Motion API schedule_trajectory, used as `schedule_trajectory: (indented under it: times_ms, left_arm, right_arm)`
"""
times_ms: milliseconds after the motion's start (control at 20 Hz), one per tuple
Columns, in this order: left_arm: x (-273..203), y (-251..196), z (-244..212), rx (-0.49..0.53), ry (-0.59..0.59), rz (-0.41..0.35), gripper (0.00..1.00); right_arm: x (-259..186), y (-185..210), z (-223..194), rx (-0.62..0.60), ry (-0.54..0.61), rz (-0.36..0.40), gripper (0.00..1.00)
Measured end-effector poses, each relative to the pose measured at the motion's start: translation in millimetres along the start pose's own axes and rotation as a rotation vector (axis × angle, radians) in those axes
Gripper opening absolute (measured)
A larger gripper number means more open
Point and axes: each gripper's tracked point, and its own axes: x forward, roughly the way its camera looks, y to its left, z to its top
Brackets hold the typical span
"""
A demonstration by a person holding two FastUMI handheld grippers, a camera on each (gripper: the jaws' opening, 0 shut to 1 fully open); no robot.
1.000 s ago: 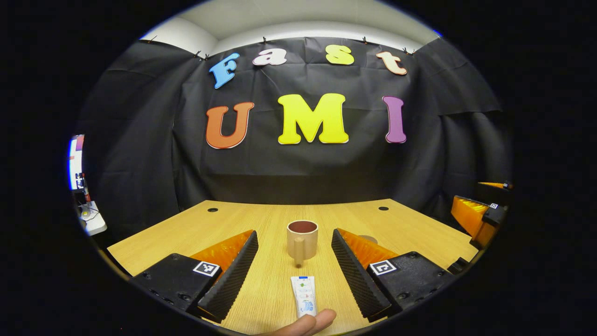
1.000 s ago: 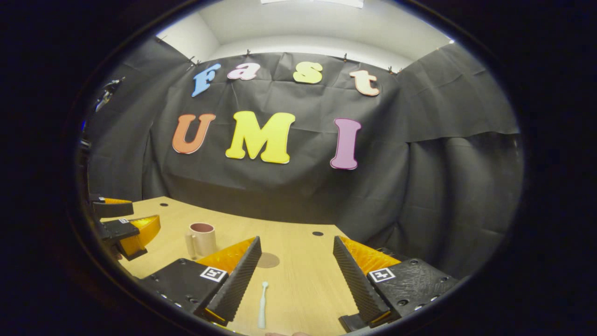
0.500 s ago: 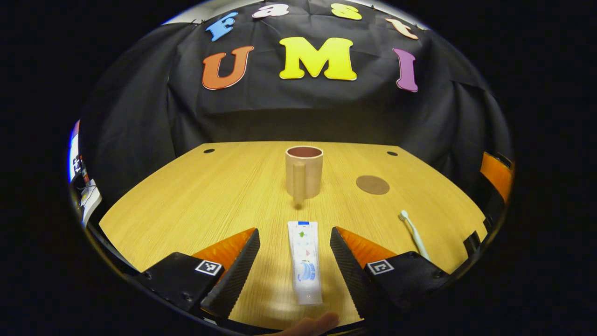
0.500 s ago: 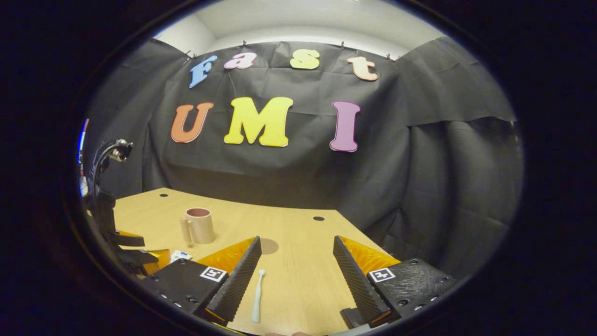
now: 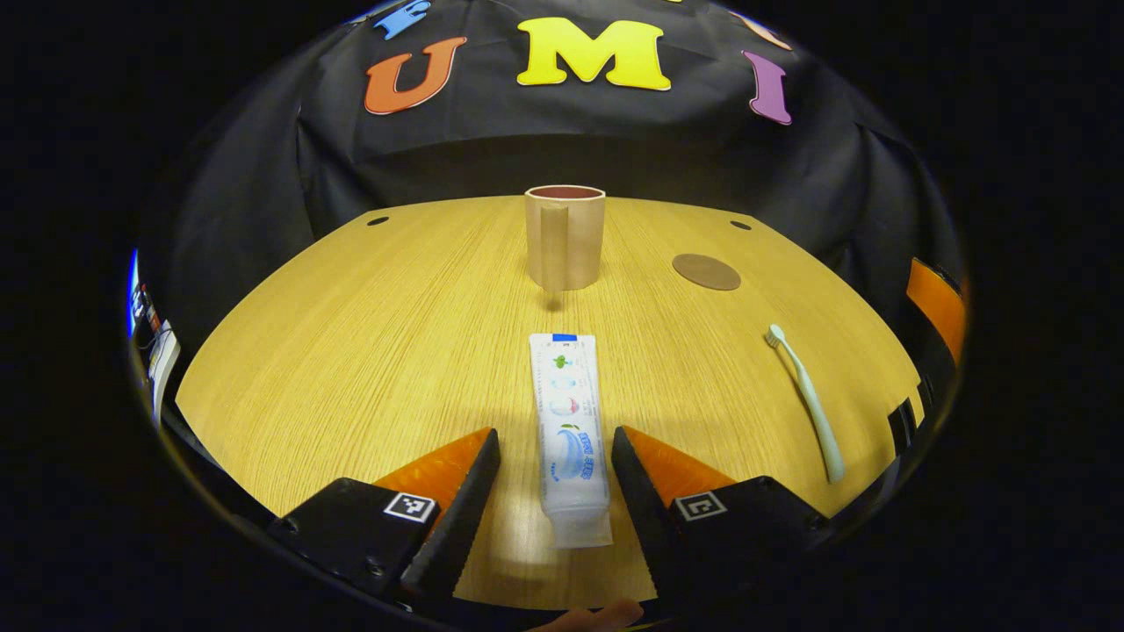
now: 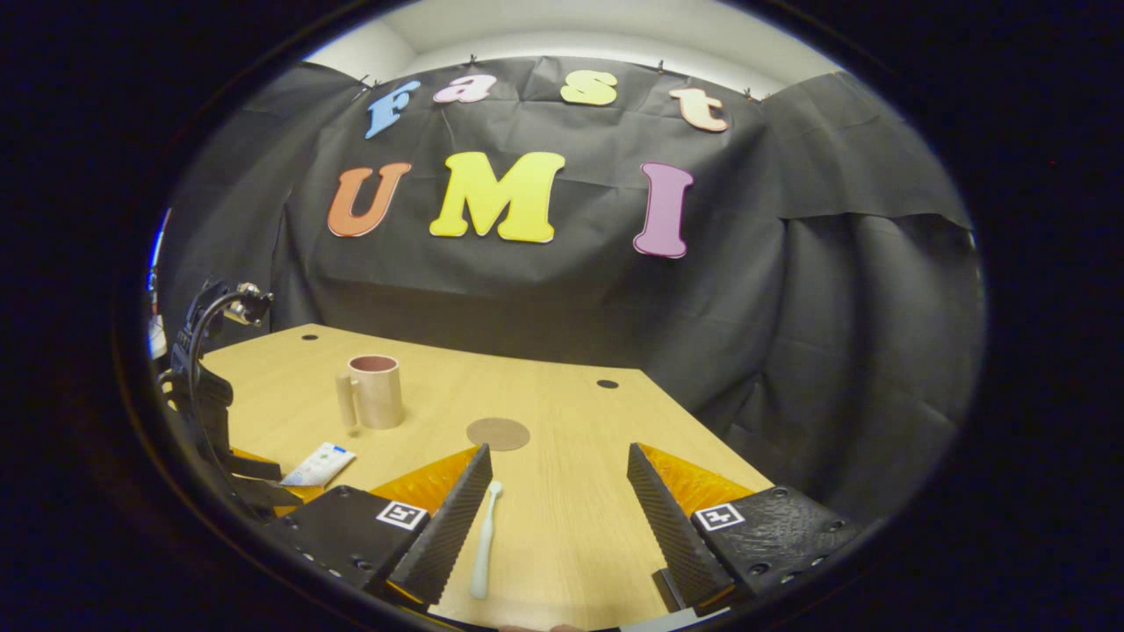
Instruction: Put the toothbrush and toothpaste on the desktop into the cup, then pick up the cup and place it on the coaster on the desktop.
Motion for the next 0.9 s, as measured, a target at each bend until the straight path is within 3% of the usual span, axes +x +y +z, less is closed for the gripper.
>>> schedule_trajectory:
  times_ms: [350,400,450,550,600,700,900]
  left_arm:
    - [-2,4,-1,-0.005,0.034,0.003,0.64]
    - [-2,5,0,-0.007,0.039,0.003,0.60]
    - [-2,6,-2,-0.006,0.041,0.000,0.47]
    - [-3,3,-3,-0.005,0.042,-0.003,0.45]
    - [-4,3,-2,-0.005,0.041,-0.002,0.49]
    - [-4,5,-1,-0.021,0.026,0.000,0.42]
    - [-12,7,29,-0.012,-0.105,0.017,0.41]
  right_arm:
    - [11,-2,-9,0.006,0.036,0.002,0.94]
    - [13,-3,-9,0.005,0.039,0.002,0.95]
    - [15,-3,-11,0.003,0.043,0.001,0.94]
    - [19,-3,-15,0.005,0.058,-0.001,0.95]
    - [20,-3,-17,0.008,0.067,-0.002,0.95]
    - [25,-2,-19,0.023,0.080,-0.004,0.95]
    - [39,11,-37,0.057,0.151,0.032,0.96]
